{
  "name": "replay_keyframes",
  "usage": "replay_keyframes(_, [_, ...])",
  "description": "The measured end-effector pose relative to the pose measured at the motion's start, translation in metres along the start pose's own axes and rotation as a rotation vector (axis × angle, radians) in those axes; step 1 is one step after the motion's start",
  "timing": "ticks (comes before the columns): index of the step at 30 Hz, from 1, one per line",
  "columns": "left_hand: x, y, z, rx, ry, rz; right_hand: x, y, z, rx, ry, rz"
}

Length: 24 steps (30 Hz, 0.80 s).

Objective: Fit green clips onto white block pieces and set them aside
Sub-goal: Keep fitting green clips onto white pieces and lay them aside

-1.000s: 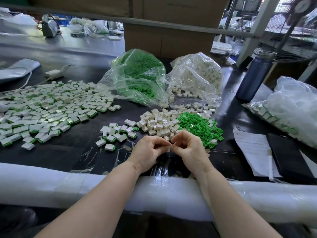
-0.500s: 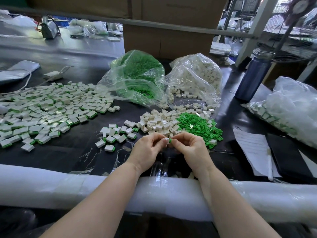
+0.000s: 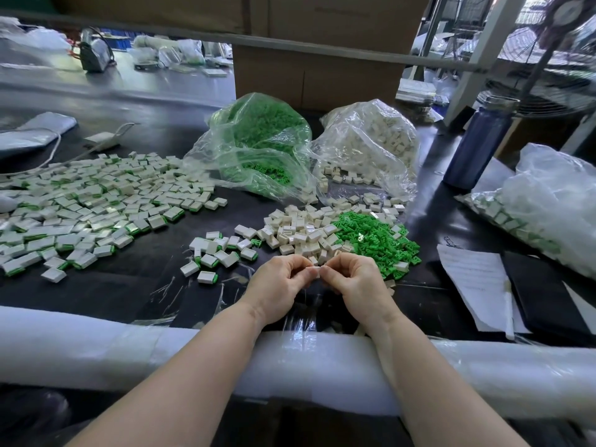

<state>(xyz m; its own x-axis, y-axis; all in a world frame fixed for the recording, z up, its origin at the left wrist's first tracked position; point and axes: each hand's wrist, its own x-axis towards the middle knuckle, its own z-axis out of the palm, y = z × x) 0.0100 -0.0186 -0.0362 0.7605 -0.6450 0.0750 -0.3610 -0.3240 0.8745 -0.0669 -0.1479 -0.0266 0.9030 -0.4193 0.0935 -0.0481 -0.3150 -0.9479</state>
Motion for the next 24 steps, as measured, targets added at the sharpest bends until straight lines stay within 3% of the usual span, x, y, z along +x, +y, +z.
replay_keyframes(9, [-0.001, 0.004, 0.003, -0.075, 0.031, 0.005, 0.001, 0.001, -0.001, 0.190, 0.068, 0.001])
replay_keyframes(14, [-0.001, 0.006, 0.005, -0.022, 0.116, 0.061, 0.000, 0.000, 0.000, 0.172, 0.062, -0.015])
replay_keyframes(24, [-0.002, 0.011, 0.003, -0.016, 0.136, 0.044, -0.001, -0.002, 0.001, 0.148, 0.011, -0.067])
